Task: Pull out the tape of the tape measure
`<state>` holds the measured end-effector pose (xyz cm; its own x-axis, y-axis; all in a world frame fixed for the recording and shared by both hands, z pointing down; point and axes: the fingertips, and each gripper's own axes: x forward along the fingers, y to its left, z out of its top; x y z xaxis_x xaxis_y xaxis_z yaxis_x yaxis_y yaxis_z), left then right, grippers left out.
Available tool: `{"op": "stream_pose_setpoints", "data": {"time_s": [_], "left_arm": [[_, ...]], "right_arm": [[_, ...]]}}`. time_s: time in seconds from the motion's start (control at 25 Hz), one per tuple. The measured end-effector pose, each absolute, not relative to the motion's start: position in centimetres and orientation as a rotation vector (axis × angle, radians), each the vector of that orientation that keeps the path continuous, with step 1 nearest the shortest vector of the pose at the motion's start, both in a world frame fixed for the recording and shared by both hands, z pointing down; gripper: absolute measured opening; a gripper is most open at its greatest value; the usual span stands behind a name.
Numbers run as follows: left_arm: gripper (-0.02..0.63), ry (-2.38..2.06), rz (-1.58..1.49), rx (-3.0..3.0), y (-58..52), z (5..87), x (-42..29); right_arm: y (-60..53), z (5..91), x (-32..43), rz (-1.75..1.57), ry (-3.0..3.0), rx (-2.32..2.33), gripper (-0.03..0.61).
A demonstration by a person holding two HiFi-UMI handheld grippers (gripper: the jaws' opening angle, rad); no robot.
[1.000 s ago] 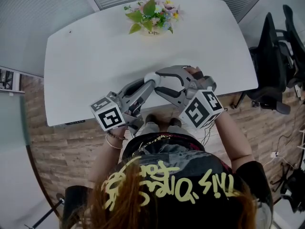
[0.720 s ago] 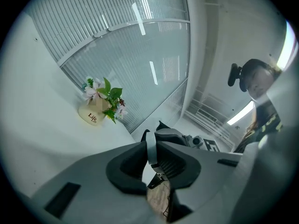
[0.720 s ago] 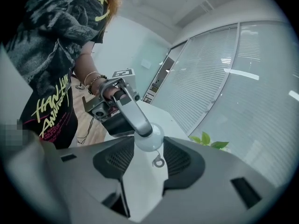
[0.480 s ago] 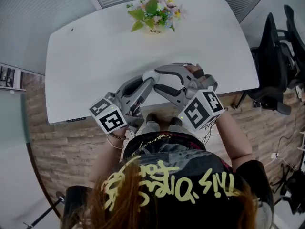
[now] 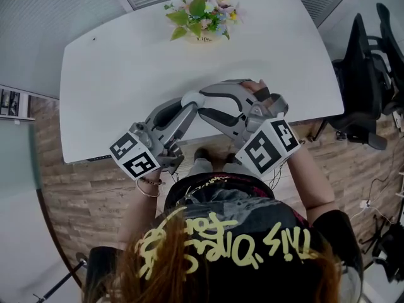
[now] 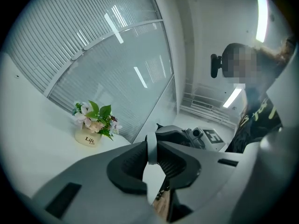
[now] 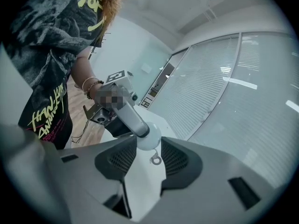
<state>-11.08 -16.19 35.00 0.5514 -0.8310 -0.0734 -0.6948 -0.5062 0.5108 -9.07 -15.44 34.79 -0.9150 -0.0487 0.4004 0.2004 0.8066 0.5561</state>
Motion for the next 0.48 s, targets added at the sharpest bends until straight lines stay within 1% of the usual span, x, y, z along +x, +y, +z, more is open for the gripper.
{"op": "stream_pose_setpoints", "data": {"time_s": [0.32,0.48], "left_arm": [[0.057,-1.179,-0.547,2.343,-16.6,33.6,-11.1],[0.058,-1.194,-0.504,2.393,-16.7,33.1,-10.5]], "right_arm": [[-16.3,33.8,-8.3,-0.950,-2.583,-0.127,0.170],[-18.1,34.8,-7.3,-0.971,-2.522,-0.062,0.170]]}}
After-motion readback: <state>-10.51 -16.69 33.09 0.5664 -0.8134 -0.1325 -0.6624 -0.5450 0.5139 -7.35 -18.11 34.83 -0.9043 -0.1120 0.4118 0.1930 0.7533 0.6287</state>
